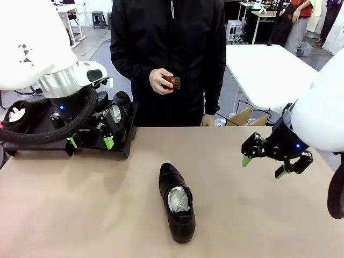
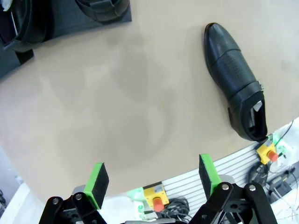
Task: Organize the shoes by placing them on the stand.
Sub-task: Place the Shoe from the middle of the table onto the Shoes Stand.
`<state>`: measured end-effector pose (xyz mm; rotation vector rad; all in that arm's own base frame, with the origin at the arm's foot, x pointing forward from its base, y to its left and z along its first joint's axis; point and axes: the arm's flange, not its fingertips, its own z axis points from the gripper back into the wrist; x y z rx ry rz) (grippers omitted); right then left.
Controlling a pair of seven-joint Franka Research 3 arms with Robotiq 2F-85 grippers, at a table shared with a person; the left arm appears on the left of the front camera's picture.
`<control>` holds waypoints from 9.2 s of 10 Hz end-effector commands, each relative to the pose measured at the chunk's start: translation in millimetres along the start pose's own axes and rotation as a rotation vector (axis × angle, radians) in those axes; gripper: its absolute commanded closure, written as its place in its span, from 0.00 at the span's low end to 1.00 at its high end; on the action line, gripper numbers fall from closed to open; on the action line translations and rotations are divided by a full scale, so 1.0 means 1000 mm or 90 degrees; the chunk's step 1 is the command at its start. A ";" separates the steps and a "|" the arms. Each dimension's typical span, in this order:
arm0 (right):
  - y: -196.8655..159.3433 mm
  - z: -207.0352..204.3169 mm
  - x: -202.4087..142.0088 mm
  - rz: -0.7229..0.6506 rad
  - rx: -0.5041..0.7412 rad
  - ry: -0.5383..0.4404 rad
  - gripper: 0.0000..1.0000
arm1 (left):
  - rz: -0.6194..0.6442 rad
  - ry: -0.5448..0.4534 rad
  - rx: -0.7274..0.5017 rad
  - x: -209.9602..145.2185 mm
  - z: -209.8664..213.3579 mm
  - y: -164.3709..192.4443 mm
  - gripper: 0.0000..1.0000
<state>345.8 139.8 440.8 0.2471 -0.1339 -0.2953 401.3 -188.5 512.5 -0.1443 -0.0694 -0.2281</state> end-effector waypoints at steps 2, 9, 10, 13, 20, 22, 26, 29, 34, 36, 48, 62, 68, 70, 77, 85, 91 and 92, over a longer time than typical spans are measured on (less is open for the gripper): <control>0.007 0.004 -0.005 0.013 0.007 -0.006 0.00 | 0.131 -0.004 0.006 -0.043 -0.032 -0.065 0.00; 0.007 0.004 -0.005 0.013 0.007 -0.006 0.00 | 0.252 0.041 0.012 -0.082 -0.108 -0.145 0.00; 0.007 0.004 -0.005 0.013 0.007 -0.006 0.00 | 0.252 0.024 0.015 -0.082 -0.121 -0.148 0.00; 0.007 0.004 -0.005 0.013 0.007 -0.006 0.00 | 0.220 -0.015 0.004 -0.076 -0.144 -0.158 0.00; 0.007 0.004 -0.005 0.013 0.007 -0.006 0.00 | 0.137 -0.037 0.014 -0.061 -0.178 -0.174 0.13; 0.007 0.004 -0.005 0.013 0.007 -0.006 0.00 | 0.129 -0.024 0.020 -0.059 -0.186 -0.177 0.42; 0.007 0.004 -0.005 0.013 0.007 -0.006 0.00 | 0.116 -0.024 0.013 -0.056 -0.189 -0.183 1.00; 0.007 0.004 -0.005 0.013 0.007 -0.006 0.00 | 0.120 -0.014 0.027 -0.056 -0.187 -0.186 1.00; 0.007 0.004 -0.005 0.013 0.007 -0.006 0.00 | 0.004 0.032 -0.040 -0.052 -0.110 -0.156 1.00; 0.007 0.004 -0.005 0.013 0.007 -0.006 0.00 | -0.081 -0.041 -0.077 -0.049 -0.033 -0.113 1.00; 0.007 0.004 -0.005 0.013 0.007 -0.006 0.00 | 0.041 -0.135 0.076 -0.020 0.026 0.096 1.00; 0.007 0.004 -0.005 0.013 0.007 -0.006 0.00 | 0.120 -0.314 0.165 0.076 -0.034 0.256 1.00; 0.007 0.004 -0.005 0.013 0.007 -0.006 0.00 | 0.156 -0.310 0.162 0.082 -0.061 0.264 1.00; 0.007 0.004 -0.005 0.013 0.007 -0.006 0.00 | 0.168 -0.295 0.169 0.080 -0.064 0.264 0.76; 0.007 0.004 -0.005 0.013 0.007 -0.006 0.00 | 0.146 -0.349 0.219 0.071 -0.011 0.245 0.00; 0.007 0.004 -0.005 0.013 0.007 -0.006 0.00 | 0.142 -0.337 0.204 0.067 0.009 0.235 0.00; 0.007 0.004 -0.005 0.013 0.007 -0.006 0.00 | 0.142 -0.337 0.204 0.067 0.009 0.235 0.00; 0.007 0.004 -0.005 0.013 0.007 -0.006 0.00 | 0.142 -0.337 0.204 0.067 0.009 0.235 0.00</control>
